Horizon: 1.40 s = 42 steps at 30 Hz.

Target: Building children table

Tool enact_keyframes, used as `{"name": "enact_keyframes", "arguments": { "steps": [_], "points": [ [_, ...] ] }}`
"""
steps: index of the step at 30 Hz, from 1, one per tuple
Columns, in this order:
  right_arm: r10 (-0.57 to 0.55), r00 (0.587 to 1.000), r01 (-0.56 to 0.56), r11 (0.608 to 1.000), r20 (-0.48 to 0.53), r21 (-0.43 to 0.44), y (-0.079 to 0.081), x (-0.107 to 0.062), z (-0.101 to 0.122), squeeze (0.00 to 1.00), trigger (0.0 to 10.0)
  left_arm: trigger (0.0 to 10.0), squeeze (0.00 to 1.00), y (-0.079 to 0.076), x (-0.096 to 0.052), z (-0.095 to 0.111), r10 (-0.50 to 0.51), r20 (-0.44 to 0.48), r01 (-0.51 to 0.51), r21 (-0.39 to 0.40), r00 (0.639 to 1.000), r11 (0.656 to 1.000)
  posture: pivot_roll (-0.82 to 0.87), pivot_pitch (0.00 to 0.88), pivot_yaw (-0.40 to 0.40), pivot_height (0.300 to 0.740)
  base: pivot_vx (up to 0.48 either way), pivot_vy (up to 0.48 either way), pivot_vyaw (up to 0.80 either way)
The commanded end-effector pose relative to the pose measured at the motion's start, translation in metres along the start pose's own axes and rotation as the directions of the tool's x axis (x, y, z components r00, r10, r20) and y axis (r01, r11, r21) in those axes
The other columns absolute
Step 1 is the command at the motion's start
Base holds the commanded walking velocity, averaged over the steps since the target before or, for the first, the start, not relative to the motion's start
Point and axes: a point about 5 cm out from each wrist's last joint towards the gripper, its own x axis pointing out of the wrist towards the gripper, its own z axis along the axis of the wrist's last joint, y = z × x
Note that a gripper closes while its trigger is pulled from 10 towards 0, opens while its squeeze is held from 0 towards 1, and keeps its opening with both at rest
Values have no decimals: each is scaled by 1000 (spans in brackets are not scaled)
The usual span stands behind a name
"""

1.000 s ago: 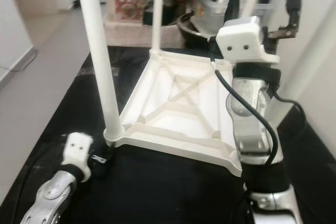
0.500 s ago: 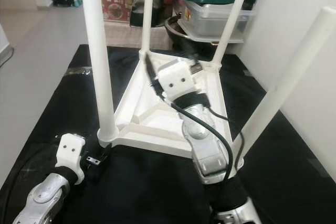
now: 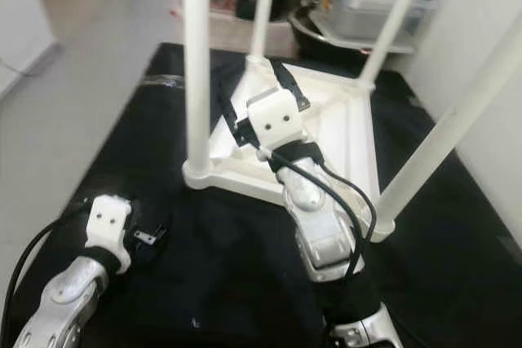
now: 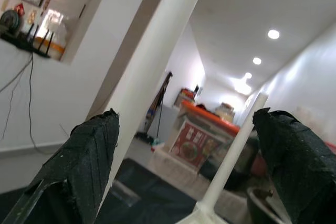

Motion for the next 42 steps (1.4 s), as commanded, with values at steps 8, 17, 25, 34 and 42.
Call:
{"name": "enact_keyframes", "arguments": {
  "steps": [8, 17, 25, 34, 42],
  "points": [
    [-281, 959, 282, 946, 29, -161, -50, 5, 5, 0, 10000, 10000, 0, -2, 0, 0, 0, 1, 0, -1, 1000, 1000, 56, 0, -52, 740, 0, 0, -268],
    [-412, 876, 478, 810, 250, -341, -79, 5, 31, 0, 10000, 10000, 0, -1, 2, -1, 5, -1, -5, 3, 1000, 1000, 54, 0, -49, 740, 0, 0, -267],
    [-479, 781, 619, 680, 401, -392, -93, 5, 51, 0, 10000, 10000, 0, -1, 3, -1, 6, -3, -6, 8, 1000, 1000, 62, 0, -52, 740, 0, 0, 0],
    [-553, 709, 705, 572, 437, -420, -108, 6, 52, 0, 10000, 10000, 0, -1, 2, -4, 7, -9, -7, 12, 1000, 1000, 66, 0, -55, 740, 0, 0, 0],
    [-743, 666, 722, 618, 71, -310, -138, 7, 2, 0, 10000, 10000, 0, -3, 3, -6, 1, -19, -1, 15, 1000, 1000, 63, 0, -58, 740, 0, 0, 0]
  ]
}}
